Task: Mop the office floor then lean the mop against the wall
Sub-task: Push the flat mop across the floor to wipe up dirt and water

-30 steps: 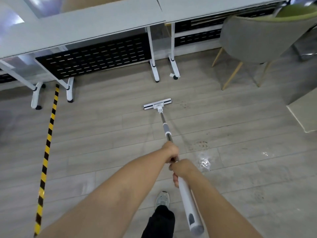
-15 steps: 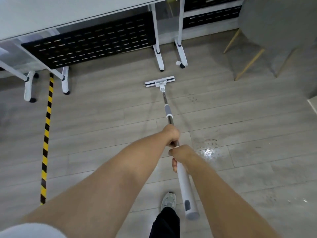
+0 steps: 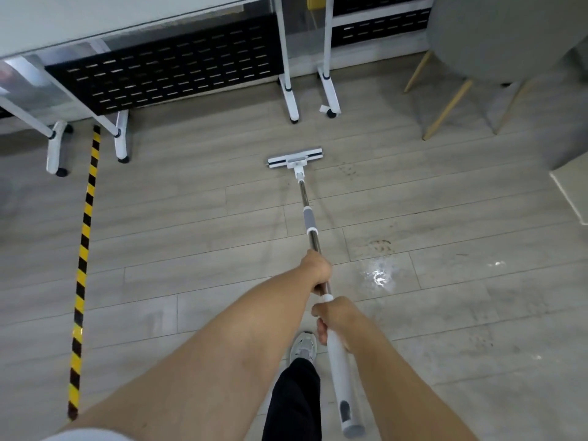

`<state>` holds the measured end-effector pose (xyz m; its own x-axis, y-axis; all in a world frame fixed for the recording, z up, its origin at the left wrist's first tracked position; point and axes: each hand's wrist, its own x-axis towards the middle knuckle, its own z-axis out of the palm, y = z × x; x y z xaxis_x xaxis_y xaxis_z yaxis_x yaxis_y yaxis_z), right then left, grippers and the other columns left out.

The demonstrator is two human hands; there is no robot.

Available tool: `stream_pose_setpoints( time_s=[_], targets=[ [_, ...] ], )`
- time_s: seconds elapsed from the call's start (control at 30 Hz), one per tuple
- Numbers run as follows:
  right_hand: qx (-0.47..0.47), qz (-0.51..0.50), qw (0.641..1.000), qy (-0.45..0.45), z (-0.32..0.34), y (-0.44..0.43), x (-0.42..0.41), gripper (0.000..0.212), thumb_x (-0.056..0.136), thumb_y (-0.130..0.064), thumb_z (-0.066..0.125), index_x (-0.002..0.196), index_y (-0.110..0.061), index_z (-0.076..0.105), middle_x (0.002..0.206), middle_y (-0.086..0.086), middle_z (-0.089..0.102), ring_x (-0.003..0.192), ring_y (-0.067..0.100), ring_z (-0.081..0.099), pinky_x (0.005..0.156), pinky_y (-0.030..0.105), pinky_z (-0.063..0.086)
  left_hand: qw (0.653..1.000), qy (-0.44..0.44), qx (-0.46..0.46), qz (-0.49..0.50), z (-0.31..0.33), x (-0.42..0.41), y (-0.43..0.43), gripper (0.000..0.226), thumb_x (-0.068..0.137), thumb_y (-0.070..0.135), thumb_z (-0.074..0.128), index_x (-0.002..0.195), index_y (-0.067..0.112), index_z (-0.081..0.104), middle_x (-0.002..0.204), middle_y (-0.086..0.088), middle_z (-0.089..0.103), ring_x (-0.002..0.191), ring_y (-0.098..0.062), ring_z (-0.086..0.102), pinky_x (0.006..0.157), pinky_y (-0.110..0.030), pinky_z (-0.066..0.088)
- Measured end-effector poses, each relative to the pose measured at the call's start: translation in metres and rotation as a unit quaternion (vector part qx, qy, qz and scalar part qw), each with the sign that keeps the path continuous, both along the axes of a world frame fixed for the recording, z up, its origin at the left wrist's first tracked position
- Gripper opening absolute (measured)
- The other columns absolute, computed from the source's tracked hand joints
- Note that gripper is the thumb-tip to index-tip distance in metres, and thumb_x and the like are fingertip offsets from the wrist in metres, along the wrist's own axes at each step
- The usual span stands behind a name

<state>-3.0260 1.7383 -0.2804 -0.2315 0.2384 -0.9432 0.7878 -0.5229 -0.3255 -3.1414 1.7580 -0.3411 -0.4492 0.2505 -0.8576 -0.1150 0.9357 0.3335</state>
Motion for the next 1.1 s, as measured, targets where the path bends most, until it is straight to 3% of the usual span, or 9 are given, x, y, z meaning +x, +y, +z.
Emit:
stream_pose_setpoints(
  time_s=[0.1, 0.27, 0.5, 0.6, 0.73, 0.87, 1.0, 1.1],
  targets=[
    [0.011, 0.010, 1.000, 0.013, 0.009, -0.026, 0.050, 0.014, 0.083, -0.001, 0.055, 0.094, 0.007, 0.059, 0.055, 0.016, 0.058, 0.048, 0.025, 0.052, 0.064, 0.037, 0.050, 1.000, -0.007, 0.002, -0.008, 0.008, 0.049, -0.027, 0.028, 0.099, 0.013, 0.047, 0.125, 0.002, 0.048, 0.105, -0.023, 0.066, 0.076, -0.037, 0.069, 0.045, -0.035, 0.054],
    [0.014, 0.017, 0.999, 0.027, 0.021, -0.087, 0.165, 0.023, 0.082, -0.001, 0.054, 0.103, 0.005, 0.059, 0.053, 0.014, 0.058, 0.045, 0.024, 0.053, 0.064, 0.035, 0.050, 1.000, -0.023, 0.003, -0.007, 0.026, 0.160, -0.094, 0.023, 0.098, 0.009, 0.046, 0.117, -0.001, 0.053, 0.105, -0.024, 0.069, 0.088, -0.038, 0.072, 0.072, -0.046, 0.062],
    [0.010, 0.022, 1.000, 0.019, 0.036, -0.165, 0.347, 0.027, 0.085, -0.002, 0.056, 0.111, 0.005, 0.055, 0.051, 0.012, 0.054, 0.042, 0.024, 0.050, 0.055, 0.034, 0.047, 0.994, -0.055, 0.070, 0.059, 0.038, 0.344, -0.191, 0.027, 0.093, 0.020, 0.054, 0.117, 0.008, 0.055, 0.109, -0.019, 0.067, 0.094, -0.033, 0.070, 0.070, -0.041, 0.061],
    [0.006, 0.035, 0.999, 0.018, 0.056, -0.182, 0.386, 0.026, 0.085, -0.003, 0.055, 0.109, 0.005, 0.056, 0.052, 0.013, 0.055, 0.044, 0.024, 0.051, 0.060, 0.036, 0.047, 0.990, -0.064, 0.086, 0.089, 0.049, 0.385, -0.210, 0.021, 0.093, 0.021, 0.054, 0.111, 0.011, 0.054, 0.108, -0.019, 0.069, 0.096, -0.033, 0.071, 0.069, -0.038, 0.058],
    [-0.004, 0.023, 0.999, 0.027, 0.075, -0.196, 0.398, 0.022, 0.085, -0.002, 0.054, 0.107, 0.002, 0.056, 0.055, 0.013, 0.057, 0.046, 0.024, 0.052, 0.061, 0.035, 0.048, 0.987, -0.068, 0.092, 0.112, 0.063, 0.399, -0.224, 0.015, 0.096, 0.022, 0.053, 0.108, 0.013, 0.051, 0.105, -0.018, 0.071, 0.092, -0.030, 0.072, 0.061, -0.033, 0.055],
    [-0.014, -0.007, 1.000, 0.021, 0.079, -0.198, 0.386, 0.027, 0.088, 0.002, 0.050, 0.114, 0.003, 0.056, 0.059, 0.011, 0.054, 0.038, 0.019, 0.049, 0.045, 0.026, 0.046, 0.988, -0.059, 0.085, 0.111, 0.063, 0.389, -0.224, 0.016, 0.096, 0.018, 0.047, 0.111, 0.013, 0.050, 0.081, -0.014, 0.069, 0.067, -0.027, 0.069, 0.051, -0.029, 0.051],
    [-0.015, -0.006, 1.000, 0.008, 0.071, -0.194, 0.356, 0.024, 0.087, -0.001, 0.051, 0.110, 0.002, 0.058, 0.049, 0.010, 0.056, 0.040, 0.023, 0.052, 0.048, 0.029, 0.047, 0.988, -0.037, 0.085, 0.120, 0.056, 0.365, -0.216, 0.019, 0.093, 0.017, 0.047, 0.111, 0.016, 0.050, 0.096, -0.014, 0.067, 0.084, -0.033, 0.071, 0.052, -0.031, 0.051],
    [-0.018, -0.015, 1.000, 0.008, 0.066, -0.181, 0.318, 0.014, 0.087, 0.000, 0.050, 0.098, 0.001, 0.058, 0.047, 0.009, 0.054, 0.039, 0.022, 0.051, 0.049, 0.030, 0.047, 0.988, -0.032, 0.099, 0.117, 0.046, 0.328, -0.201, 0.027, 0.092, 0.019, 0.050, 0.119, 0.018, 0.050, 0.105, -0.014, 0.065, 0.096, -0.035, 0.070, 0.061, -0.036, 0.055]
  ],
)
